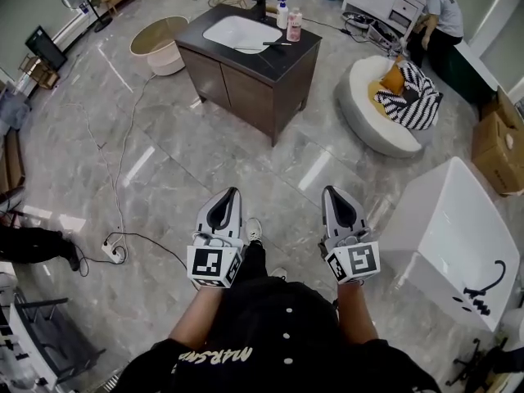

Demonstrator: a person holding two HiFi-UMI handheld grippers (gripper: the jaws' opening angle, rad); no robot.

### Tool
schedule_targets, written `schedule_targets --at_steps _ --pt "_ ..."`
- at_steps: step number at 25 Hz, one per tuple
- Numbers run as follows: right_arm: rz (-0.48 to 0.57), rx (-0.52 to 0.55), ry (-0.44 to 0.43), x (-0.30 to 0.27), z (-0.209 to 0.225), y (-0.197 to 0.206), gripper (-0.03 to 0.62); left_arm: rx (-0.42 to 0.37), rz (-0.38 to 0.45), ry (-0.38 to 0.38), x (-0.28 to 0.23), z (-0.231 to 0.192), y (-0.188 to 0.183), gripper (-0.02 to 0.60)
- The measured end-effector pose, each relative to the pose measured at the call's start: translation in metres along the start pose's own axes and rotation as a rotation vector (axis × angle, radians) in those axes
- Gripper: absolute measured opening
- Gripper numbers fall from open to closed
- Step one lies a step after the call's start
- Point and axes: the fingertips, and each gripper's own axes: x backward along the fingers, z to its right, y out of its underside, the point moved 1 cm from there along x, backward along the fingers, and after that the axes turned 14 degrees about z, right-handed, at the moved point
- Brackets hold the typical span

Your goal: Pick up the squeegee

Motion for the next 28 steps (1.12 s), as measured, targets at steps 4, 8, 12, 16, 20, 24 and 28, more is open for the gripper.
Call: schedule_targets --at_steps 4,8,12,16,20,24,28 --pt "0.008 0.010 0.010 -0.034 0.018 0.003 -0.005 0.006 0.009 0.011 -0.038 -0.014 0.002 0.021" --pt "0.013 0.024 0.006 -0.073 0.031 0.007 -0.005 0.005 0.022 0.019 -0.075 -0.033 0.001 0.021" --pt "0.017 0.030 0.010 -0.108 0.040 0.011 -0.005 0.008 0.028 0.022 -0.105 -0.055 0.000 0.021" --pt "0.011 0.035 0.022 -0.137 0.048 0.016 -0.005 0.014 0.030 0.025 -0.130 -0.074 0.000 0.021" --pt "0.009 0.047 0.032 -0.168 0.050 0.024 -0.005 0.018 0.032 0.038 -0.153 -0.097 0.002 0.021" --pt "0.009 0.056 0.045 -0.200 0.053 0.034 -0.005 0.018 0.027 0.053 -0.177 -0.120 0.006 0.021" --pt "0.002 0.063 0.057 -0.224 0.053 0.044 -0.005 0.020 0.019 0.077 -0.197 -0.138 0.010 0.021"
